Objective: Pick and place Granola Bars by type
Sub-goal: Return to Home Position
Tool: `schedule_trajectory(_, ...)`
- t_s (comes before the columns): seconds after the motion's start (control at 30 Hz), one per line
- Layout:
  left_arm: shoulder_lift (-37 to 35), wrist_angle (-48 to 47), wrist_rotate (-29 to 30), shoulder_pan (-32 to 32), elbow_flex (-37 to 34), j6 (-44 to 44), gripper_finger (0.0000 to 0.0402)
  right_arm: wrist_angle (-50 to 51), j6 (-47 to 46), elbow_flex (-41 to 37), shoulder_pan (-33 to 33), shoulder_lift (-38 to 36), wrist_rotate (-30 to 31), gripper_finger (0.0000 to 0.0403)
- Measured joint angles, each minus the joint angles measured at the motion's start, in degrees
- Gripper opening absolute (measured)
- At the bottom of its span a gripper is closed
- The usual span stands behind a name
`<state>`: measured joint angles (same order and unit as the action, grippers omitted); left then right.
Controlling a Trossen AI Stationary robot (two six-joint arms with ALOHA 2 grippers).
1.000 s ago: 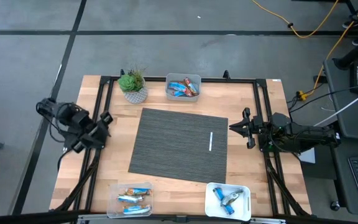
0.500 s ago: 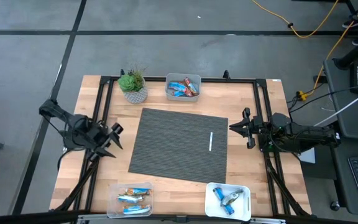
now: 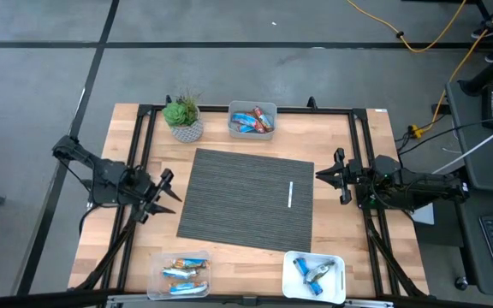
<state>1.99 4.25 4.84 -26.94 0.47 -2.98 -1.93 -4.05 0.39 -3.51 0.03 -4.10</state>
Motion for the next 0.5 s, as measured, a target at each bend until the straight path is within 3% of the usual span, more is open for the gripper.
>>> schedule_trajectory(0.5,0.14,0.19,-1.83,-0.02,0.00,1.20,0.0181,0.00,0.00,0.00,-0.02,0.00,0.00,0.0046)
